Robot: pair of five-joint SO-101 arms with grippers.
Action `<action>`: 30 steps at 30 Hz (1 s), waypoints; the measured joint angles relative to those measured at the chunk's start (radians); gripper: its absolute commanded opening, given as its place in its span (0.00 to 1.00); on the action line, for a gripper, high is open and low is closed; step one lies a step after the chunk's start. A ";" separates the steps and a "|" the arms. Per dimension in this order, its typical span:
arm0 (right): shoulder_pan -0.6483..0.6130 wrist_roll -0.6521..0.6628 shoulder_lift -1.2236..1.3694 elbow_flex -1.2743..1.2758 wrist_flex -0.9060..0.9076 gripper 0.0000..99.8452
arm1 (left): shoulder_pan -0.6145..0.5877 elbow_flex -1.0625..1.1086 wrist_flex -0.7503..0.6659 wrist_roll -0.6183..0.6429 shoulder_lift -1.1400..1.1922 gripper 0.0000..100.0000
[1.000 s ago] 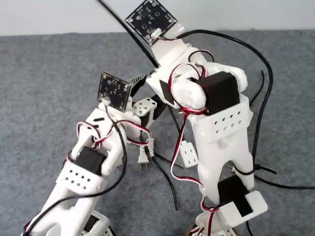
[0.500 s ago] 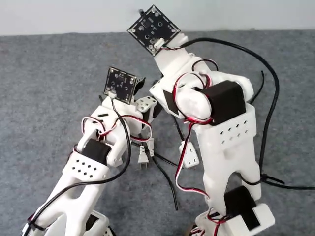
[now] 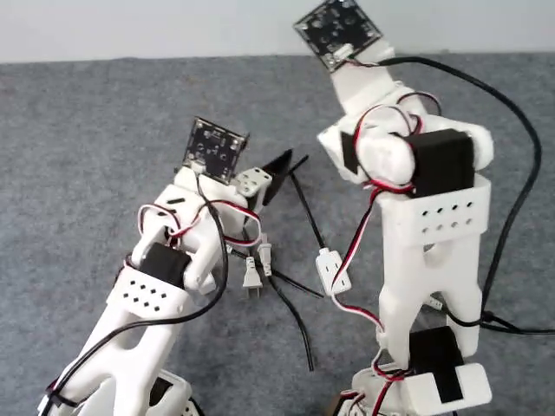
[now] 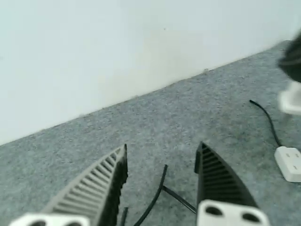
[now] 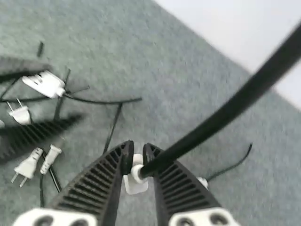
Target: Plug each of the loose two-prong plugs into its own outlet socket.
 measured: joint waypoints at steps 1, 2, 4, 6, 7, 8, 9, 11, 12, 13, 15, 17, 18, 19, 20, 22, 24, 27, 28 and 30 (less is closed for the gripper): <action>0.009 0.003 0.000 0.014 0.002 0.01 | -0.011 0.000 0.000 -0.003 0.000 0.23; 0.014 0.008 0.000 0.029 0.005 0.01 | -0.025 0.000 0.000 -0.003 0.000 0.23; 0.015 0.044 0.000 0.066 0.006 0.01 | -0.060 0.000 0.000 -0.003 0.000 0.23; 0.012 0.086 0.000 0.109 0.006 0.01 | -0.097 0.000 0.000 -0.003 0.000 0.23; 0.014 0.104 0.000 0.130 0.006 0.01 | -0.123 0.000 0.000 -0.003 0.000 0.23; 0.017 0.120 0.000 0.155 0.006 0.01 | -0.149 0.000 0.000 -0.003 0.000 0.23; 0.023 0.135 0.000 0.183 0.006 0.01 | -0.175 0.000 0.000 -0.003 0.000 0.23; 0.032 0.152 0.000 0.245 0.006 0.01 | -0.219 0.000 0.011 -0.003 0.015 0.23; 0.038 0.161 0.000 0.278 0.006 0.01 | -0.239 0.000 0.021 -0.003 0.029 0.23; 0.041 0.172 0.000 0.310 0.006 0.01 | -0.258 0.000 0.035 -0.003 0.048 0.23; 0.041 0.198 0.000 0.373 0.006 0.01 | -0.292 -0.011 0.068 -0.003 0.094 0.23; 0.040 0.235 0.000 0.422 0.006 0.01 | -0.311 -0.034 0.101 -0.003 0.138 0.23; 0.040 0.253 0.000 0.445 0.006 0.01 | -0.318 -0.046 0.114 -0.003 0.163 0.23; 0.040 0.273 0.000 0.465 0.006 0.01 | -0.324 -0.057 0.124 -0.003 0.184 0.23; 0.040 0.295 0.000 0.489 0.006 0.01 | -0.328 -0.064 0.130 -0.003 0.204 0.23; 0.041 0.336 0.000 0.537 0.003 0.01 | -0.328 -0.072 0.132 -0.003 0.236 0.23; 0.040 0.374 0.000 0.592 0.003 0.01 | -0.325 -0.072 0.132 -0.003 0.265 0.23; 0.038 0.397 0.000 0.672 0.000 0.01 | -0.325 -0.072 0.132 -0.003 0.278 0.23; 0.040 0.397 0.000 0.695 -0.017 0.01 | -0.325 -0.074 0.132 -0.003 0.284 0.23; 0.038 0.374 0.000 0.744 -0.077 0.01 | -0.327 -0.077 0.132 -0.003 0.293 0.23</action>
